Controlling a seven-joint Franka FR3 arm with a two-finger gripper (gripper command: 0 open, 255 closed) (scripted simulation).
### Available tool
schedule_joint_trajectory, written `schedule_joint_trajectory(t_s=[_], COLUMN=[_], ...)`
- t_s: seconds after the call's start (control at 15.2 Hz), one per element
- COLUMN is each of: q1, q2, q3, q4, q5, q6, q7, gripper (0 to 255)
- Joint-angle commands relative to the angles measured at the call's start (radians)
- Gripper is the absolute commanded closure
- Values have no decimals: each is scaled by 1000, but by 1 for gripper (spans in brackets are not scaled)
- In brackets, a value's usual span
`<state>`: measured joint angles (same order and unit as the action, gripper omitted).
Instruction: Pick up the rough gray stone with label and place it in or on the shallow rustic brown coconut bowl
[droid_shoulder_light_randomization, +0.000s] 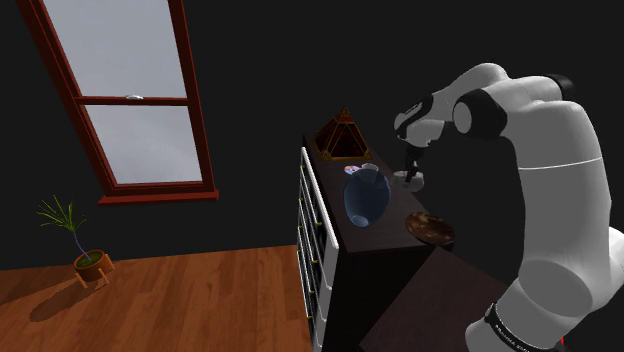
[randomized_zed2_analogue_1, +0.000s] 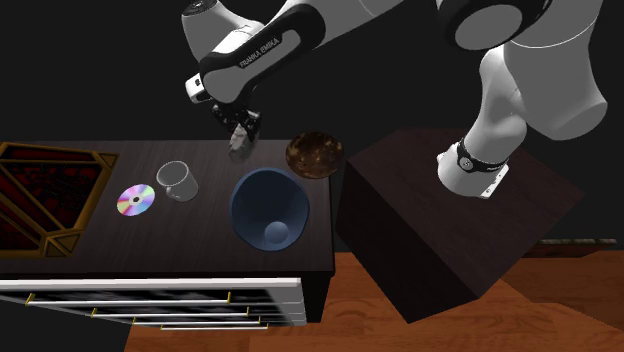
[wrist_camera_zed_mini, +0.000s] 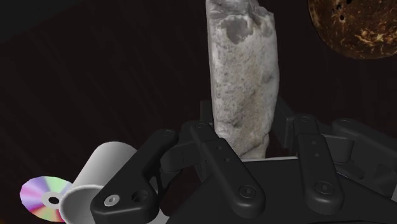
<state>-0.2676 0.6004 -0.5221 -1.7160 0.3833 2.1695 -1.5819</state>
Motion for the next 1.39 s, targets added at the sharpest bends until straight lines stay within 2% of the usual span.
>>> schedule_joint_trajectory(t_s=[0.0, 0.2, 0.59, 0.99, 1.25, 1.32], q1=[5, 10, 97, 155, 141, 138], q2=[-17, -37, -271, -525, -713, -699], q3=[-7, -16, -84, -154, -173, -170], q4=[4, 11, -315, -592, -754, -759], q5=[-10, -22, -112, -284, -450, -439], q6=[-19, -44, 71, 149, 166, 181], q7=[6, 14, 17, 90, 179, 170], gripper=[255, 255, 255, 255, 255, 255])
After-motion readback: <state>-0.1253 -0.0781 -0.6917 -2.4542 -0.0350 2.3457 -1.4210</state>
